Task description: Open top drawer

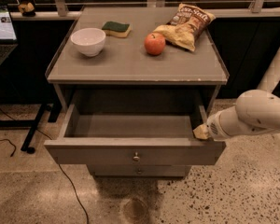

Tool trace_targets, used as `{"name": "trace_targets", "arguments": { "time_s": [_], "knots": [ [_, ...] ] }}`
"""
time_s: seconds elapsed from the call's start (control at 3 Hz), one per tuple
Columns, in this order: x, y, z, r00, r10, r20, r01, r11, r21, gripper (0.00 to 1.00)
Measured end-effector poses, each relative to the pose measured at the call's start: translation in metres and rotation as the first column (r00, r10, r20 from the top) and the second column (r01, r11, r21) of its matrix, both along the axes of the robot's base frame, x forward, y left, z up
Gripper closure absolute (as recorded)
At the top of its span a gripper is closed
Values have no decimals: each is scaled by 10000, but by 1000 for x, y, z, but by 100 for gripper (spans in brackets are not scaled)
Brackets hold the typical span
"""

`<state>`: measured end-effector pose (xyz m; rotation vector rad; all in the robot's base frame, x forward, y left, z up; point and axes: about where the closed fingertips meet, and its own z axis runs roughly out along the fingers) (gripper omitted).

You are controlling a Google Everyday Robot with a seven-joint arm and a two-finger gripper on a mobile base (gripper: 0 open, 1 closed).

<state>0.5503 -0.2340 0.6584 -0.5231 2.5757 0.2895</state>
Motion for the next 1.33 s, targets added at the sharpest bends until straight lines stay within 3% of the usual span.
{"name": "trace_targets", "arguments": {
  "time_s": [0.33,0.67,1.0,1.33],
  "knots": [
    [1,1,0,10000,52,-6,-52,10000,-20,100],
    [5,32,2,9940,1092,-71,-1093,9939,-119,100],
    [4,54,1,9823,1859,-206,-1863,9824,-166,100],
    [4,54,1,9822,1867,-211,-1871,9822,-167,100]
  ]
}}
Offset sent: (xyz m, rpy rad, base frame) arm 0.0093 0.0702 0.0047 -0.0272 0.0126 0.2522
